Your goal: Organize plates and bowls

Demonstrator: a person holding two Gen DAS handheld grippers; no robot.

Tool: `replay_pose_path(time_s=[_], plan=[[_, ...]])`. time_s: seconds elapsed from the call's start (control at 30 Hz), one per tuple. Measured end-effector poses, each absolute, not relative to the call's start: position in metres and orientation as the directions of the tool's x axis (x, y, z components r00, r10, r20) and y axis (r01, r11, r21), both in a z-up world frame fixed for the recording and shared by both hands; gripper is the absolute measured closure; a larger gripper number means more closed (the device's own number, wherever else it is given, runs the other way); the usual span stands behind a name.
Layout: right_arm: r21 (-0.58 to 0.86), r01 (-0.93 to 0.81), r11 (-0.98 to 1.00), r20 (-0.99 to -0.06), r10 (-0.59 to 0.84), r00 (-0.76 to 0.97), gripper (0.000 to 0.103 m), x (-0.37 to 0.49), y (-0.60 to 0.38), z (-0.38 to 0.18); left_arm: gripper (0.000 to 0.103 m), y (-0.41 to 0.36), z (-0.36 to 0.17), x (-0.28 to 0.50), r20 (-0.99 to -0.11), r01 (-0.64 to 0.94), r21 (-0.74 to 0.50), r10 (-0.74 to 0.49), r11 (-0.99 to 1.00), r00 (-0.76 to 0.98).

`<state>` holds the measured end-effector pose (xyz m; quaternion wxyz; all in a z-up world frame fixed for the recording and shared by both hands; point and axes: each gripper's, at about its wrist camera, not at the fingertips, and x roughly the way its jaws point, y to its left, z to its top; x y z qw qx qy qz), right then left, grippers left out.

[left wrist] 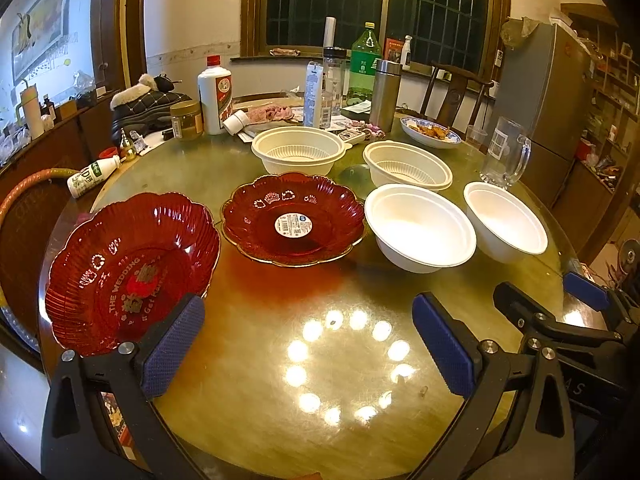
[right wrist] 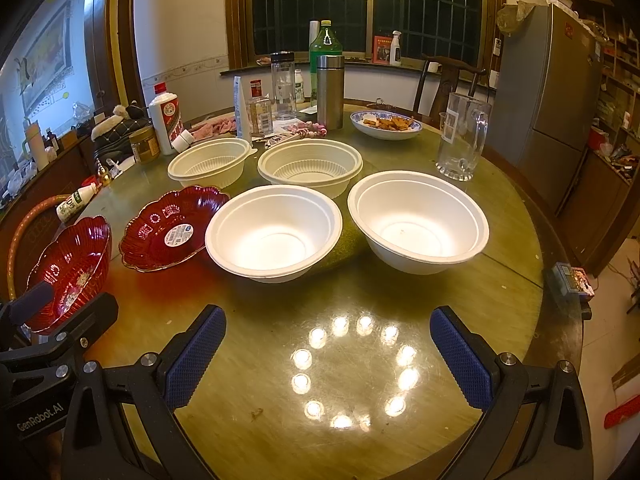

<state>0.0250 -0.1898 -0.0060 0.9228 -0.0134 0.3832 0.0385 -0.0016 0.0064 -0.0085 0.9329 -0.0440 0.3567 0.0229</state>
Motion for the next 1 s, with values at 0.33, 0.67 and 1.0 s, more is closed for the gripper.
replay_pose_path(time_s=[0.33, 0.67, 1.0], plan=[[0.003, -0.082, 0.997, -0.708, 0.060, 0.704, 0.000, 0.025, -0.189, -0.006, 0.000, 0.007, -0.008, -0.002, -0.667, -0.073, -0.065, 0.011, 0.995, 0.745], [0.002, -0.082, 0.997, -0.708, 0.060, 0.704, 0.000, 0.024, -0.189, -0.004, 0.000, 0.009, -0.007, -0.006, -0.650, -0.067, -0.064, 0.009, 0.996, 0.760], [0.156, -0.160, 0.975, -0.688, 0.223, 0.690, 0.000, 0.020, -0.187, 0.006, 0.000, 0.055, 0.013, -0.022, -0.632, -0.092, -0.143, -0.019, 0.985, 0.775]])
